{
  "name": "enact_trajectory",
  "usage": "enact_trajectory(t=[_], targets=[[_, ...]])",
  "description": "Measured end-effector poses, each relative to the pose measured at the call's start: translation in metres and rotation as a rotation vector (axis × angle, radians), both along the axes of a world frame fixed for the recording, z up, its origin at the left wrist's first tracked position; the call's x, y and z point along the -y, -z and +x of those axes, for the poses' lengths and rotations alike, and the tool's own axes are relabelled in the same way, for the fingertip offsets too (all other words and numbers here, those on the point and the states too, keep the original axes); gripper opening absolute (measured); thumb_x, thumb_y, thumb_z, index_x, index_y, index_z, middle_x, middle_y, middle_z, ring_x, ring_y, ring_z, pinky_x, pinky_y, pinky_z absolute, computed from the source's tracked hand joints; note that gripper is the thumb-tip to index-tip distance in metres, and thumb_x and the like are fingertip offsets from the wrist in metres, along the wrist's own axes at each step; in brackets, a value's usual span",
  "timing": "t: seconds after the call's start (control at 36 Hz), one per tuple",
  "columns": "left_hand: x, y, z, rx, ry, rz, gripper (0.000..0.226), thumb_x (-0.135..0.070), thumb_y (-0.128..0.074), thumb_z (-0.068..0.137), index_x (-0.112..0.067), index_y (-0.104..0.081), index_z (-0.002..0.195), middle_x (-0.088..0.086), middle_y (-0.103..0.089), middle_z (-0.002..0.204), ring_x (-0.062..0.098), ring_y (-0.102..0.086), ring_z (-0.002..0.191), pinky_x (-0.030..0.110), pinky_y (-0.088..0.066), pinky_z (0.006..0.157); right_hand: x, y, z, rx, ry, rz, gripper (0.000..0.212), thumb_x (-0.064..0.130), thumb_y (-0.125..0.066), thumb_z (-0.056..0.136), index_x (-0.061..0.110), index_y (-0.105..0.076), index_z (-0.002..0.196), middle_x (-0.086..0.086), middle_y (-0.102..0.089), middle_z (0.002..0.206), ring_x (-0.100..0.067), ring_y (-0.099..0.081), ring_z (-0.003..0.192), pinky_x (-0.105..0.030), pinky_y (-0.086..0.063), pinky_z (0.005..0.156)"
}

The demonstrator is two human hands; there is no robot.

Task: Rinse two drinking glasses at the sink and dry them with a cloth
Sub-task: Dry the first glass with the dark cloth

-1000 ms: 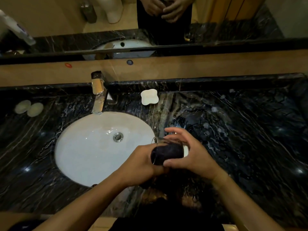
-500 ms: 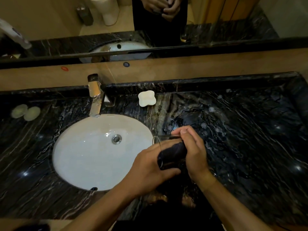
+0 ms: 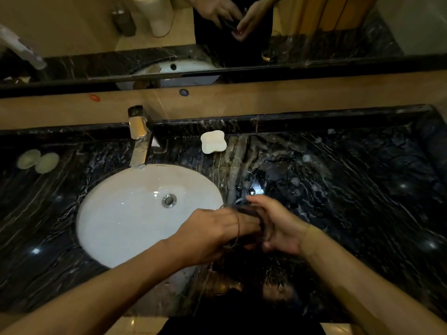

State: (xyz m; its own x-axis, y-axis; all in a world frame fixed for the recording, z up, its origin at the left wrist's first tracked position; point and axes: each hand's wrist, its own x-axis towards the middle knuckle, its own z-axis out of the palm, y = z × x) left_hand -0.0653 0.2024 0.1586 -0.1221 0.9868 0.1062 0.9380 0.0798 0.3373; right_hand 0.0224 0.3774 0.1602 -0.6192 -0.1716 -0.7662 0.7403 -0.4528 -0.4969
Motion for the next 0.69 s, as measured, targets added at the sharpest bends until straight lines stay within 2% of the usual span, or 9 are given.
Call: enact_trajectory(t=[0.06, 0.17, 0.22, 0.31, 0.42, 0.47, 0.53, 0.61, 0.69], targets=[[-0.003, -0.009, 0.001, 0.224, -0.228, -0.009, 0.049, -0.022, -0.070, 0.083, -0.035, -0.060, 0.129, -0.014, -0.068, 0.123, 0.008, -0.067, 0.106, 0.030, -0.057, 0.074, 0.003, 0.002, 0.003, -0.181, 0.102, -0.009, 0.047, 0.057, -0.041, 0.098, 0.018, -0.068, 0.102, -0.006, -0.064, 0.071, -0.020, -0.060, 0.052, -0.019, -0.034, 0.036], [-0.018, -0.041, 0.004, 1.226, -0.734, 0.078, 0.042, 0.001, -0.083, 0.073, -0.019, -0.073, 0.109, 0.000, -0.078, 0.091, 0.012, -0.072, 0.078, 0.025, -0.056, 0.065, 0.017, 0.005, 0.011, -0.603, 0.272, 0.381, 0.034, 0.049, -0.047, 0.095, 0.042, -0.051, 0.127, 0.007, -0.067, 0.116, -0.015, -0.069, 0.086, -0.032, -0.055, 0.059], [-0.020, -0.048, 0.008, 1.477, -0.780, 0.109, 0.035, 0.006, -0.076, 0.076, -0.012, -0.075, 0.105, 0.009, -0.077, 0.095, 0.021, -0.071, 0.082, 0.030, -0.055, 0.060, 0.020, 0.009, 0.012, -0.796, 0.279, 0.676, 0.041, 0.046, -0.047, 0.094, 0.042, -0.044, 0.135, 0.014, -0.060, 0.125, -0.013, -0.064, 0.109, -0.027, -0.054, 0.086], [-0.024, -0.053, 0.019, 1.627, -0.794, 0.106, 0.032, 0.005, -0.074, 0.078, -0.010, -0.074, 0.107, 0.015, -0.075, 0.100, 0.025, -0.068, 0.083, 0.031, -0.053, 0.060, 0.020, 0.015, 0.010, -0.941, 0.363, 1.008, 0.035, 0.038, -0.047, 0.093, 0.028, -0.054, 0.125, 0.003, -0.060, 0.122, -0.015, -0.062, 0.108, -0.031, -0.051, 0.088], [-0.030, -0.049, 0.035, 1.292, -0.784, 0.165, 0.048, 0.004, -0.087, 0.066, -0.019, -0.074, 0.106, 0.001, -0.078, 0.099, 0.018, -0.073, 0.085, 0.032, -0.059, 0.076, 0.025, 0.007, 0.007, -0.831, 0.555, 0.940, 0.017, 0.028, -0.046, 0.095, 0.022, -0.062, 0.097, 0.010, -0.068, 0.092, -0.005, -0.065, 0.085, -0.020, -0.050, 0.071], [-0.031, -0.044, 0.041, 1.017, -0.745, 0.131, 0.065, -0.016, -0.091, 0.062, -0.035, -0.067, 0.119, -0.011, -0.076, 0.107, 0.007, -0.072, 0.098, 0.034, -0.058, 0.088, 0.026, 0.000, 0.005, -0.706, 0.632, 0.793, 0.022, 0.021, -0.044, 0.095, 0.020, -0.065, 0.089, 0.012, -0.068, 0.084, -0.001, -0.062, 0.075, -0.014, -0.047, 0.065], [-0.028, -0.037, 0.041, 0.673, -0.613, 0.043, 0.069, -0.033, -0.082, 0.066, -0.053, -0.049, 0.124, -0.017, -0.071, 0.116, 0.006, -0.068, 0.104, 0.037, -0.058, 0.086, 0.023, -0.005, 0.001, -0.532, 0.632, 0.643, 0.028, 0.021, -0.046, 0.097, 0.019, -0.068, 0.079, 0.009, -0.068, 0.075, -0.006, -0.061, 0.070, -0.018, -0.047, 0.061], [-0.017, -0.025, 0.028, 0.186, -0.276, 0.079, 0.048, -0.030, -0.066, 0.090, -0.044, -0.051, 0.133, -0.017, -0.063, 0.130, 0.011, -0.063, 0.115, 0.035, -0.057, 0.074, 0.012, -0.010, -0.001, -0.159, 0.407, 0.389, 0.033, 0.030, -0.054, 0.096, 0.018, -0.070, 0.070, 0.002, -0.063, 0.059, -0.014, -0.058, 0.054, -0.023, -0.042, 0.046], [-0.002, -0.007, 0.008, -0.140, 0.056, 0.074, 0.041, -0.019, -0.030, 0.106, -0.026, -0.049, 0.142, -0.009, -0.056, 0.144, 0.012, -0.058, 0.124, 0.030, -0.055, 0.069, 0.005, -0.009, 0.000, -0.004, 0.122, 0.277, 0.035, 0.044, -0.051, 0.096, 0.019, -0.066, 0.076, 0.001, -0.054, 0.055, -0.014, -0.053, 0.042, -0.019, -0.032, 0.037]])
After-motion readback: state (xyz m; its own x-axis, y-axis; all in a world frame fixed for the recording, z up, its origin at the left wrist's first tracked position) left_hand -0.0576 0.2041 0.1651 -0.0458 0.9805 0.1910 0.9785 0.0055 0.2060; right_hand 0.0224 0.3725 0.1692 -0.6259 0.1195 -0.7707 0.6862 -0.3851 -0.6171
